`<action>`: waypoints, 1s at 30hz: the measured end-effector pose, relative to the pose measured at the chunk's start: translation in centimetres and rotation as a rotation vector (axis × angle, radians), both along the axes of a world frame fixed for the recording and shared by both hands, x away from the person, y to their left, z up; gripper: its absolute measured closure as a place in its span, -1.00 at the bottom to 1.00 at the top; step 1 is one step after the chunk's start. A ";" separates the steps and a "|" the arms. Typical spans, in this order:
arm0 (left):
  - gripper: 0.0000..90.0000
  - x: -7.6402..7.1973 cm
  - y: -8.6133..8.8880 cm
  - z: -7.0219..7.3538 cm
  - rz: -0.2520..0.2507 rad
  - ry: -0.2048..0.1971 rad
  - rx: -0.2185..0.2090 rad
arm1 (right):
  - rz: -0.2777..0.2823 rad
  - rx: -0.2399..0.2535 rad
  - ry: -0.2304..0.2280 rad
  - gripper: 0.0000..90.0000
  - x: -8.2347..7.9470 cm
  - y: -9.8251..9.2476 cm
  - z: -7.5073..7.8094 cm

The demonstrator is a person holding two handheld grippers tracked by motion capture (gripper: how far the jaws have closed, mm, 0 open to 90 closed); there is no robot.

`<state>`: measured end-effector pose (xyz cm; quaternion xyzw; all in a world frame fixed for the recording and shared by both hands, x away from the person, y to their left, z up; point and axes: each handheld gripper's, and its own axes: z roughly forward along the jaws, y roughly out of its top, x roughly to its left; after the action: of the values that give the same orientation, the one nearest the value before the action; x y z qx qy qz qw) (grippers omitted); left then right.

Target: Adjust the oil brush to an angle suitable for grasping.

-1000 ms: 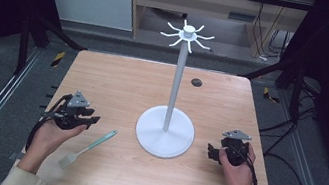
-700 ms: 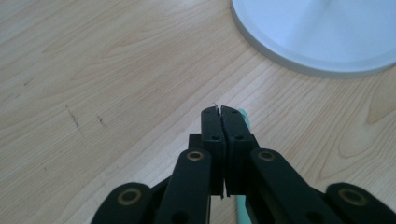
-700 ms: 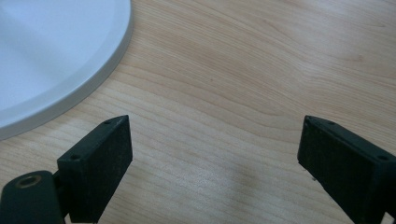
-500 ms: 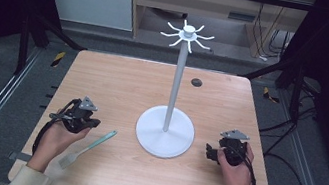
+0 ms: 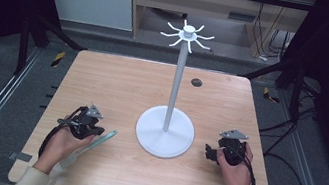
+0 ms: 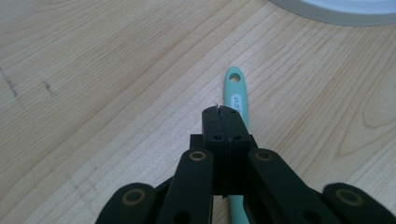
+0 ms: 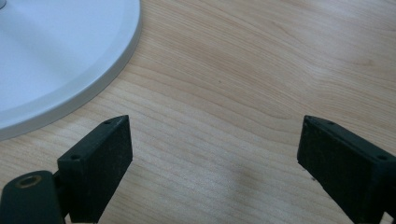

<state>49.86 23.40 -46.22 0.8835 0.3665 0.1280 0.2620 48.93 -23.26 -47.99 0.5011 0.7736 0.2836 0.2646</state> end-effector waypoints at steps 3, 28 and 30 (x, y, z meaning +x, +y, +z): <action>1.00 0.2 0.0 -0.5 0.004 0.007 0.005 | 0.000 -0.001 0.002 -0.76 0.0 0.0 0.0; 1.00 0.6 -0.3 -1.3 -0.019 0.030 0.015 | 0.013 -0.013 0.021 -0.76 0.1 0.2 -0.2; 1.00 0.6 -0.3 -1.4 -0.017 0.035 0.010 | 0.012 -0.011 0.024 -0.76 0.1 0.2 -0.2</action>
<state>50.45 23.15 -47.60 0.8901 0.3627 0.1122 0.2521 49.01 -23.05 -48.23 0.4983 0.7812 0.2751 0.2564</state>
